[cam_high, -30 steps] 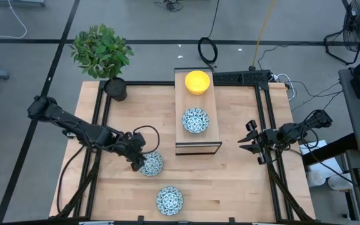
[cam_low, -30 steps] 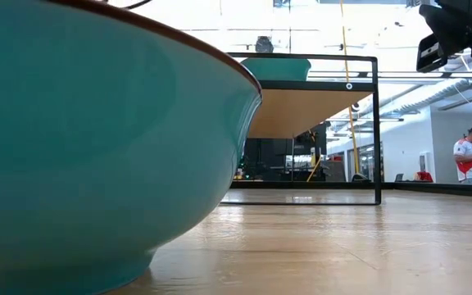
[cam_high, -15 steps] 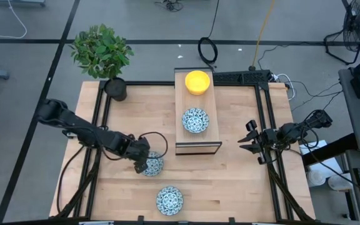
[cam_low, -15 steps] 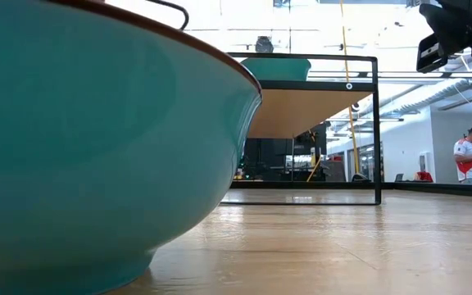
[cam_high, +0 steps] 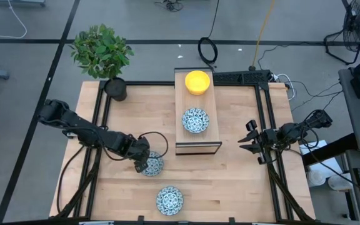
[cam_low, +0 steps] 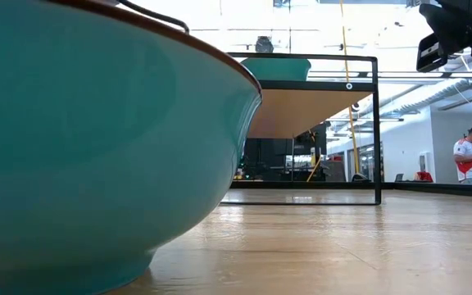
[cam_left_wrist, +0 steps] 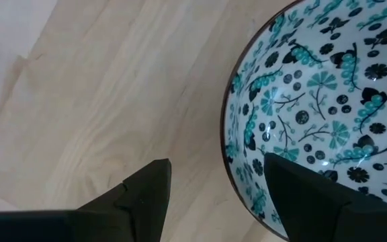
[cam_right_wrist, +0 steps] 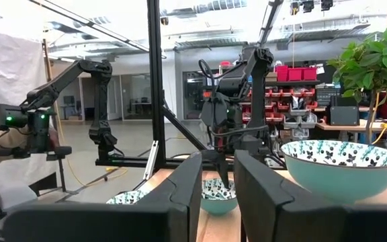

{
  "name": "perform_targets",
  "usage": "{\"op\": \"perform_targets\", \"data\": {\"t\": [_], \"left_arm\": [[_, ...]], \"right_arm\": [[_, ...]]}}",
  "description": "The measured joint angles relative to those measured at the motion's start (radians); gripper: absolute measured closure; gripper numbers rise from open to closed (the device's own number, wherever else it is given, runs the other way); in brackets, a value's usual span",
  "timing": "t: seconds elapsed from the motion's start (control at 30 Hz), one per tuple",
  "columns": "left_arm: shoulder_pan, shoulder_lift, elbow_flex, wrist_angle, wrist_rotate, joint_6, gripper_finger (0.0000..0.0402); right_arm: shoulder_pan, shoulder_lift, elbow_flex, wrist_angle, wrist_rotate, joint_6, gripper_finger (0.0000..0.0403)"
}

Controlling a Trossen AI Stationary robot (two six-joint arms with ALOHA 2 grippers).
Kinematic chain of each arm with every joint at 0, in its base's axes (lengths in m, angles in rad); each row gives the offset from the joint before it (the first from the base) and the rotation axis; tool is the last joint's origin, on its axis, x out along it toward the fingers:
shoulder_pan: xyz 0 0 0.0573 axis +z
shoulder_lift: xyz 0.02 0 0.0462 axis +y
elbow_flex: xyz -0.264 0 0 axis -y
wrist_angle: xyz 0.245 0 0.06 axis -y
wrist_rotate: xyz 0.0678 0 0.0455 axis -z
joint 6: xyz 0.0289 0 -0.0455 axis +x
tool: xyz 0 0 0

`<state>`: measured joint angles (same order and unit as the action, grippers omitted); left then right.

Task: Pick & Place Mini bowls
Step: Stack the top blue patterned bowl on top of the blue patterned bowl on the shelf

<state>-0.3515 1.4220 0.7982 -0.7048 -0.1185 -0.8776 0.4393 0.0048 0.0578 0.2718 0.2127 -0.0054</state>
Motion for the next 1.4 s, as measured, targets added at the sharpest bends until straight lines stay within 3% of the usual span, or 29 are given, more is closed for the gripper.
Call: {"op": "perform_targets", "data": {"t": [0.27, 0.57, 1.4], "left_arm": [[0.013, 0.0, 0.0, 0.004, 0.006, -0.049, 0.016], [0.046, 0.01, 0.001, 0.061, -0.032, 0.064, 0.016], [0.072, 0.055, 0.002, 0.035, -0.012, 0.093, 0.016]], "right_arm": [[0.0, 0.0, 0.0, 0.0, 0.0, 0.001, 0.0328], [0.0, 0.0, 0.0, 0.0, 0.0, -0.012, 0.0328], [0.0, 0.0, 0.0, -0.002, 0.002, 0.002, 0.0328]]}}
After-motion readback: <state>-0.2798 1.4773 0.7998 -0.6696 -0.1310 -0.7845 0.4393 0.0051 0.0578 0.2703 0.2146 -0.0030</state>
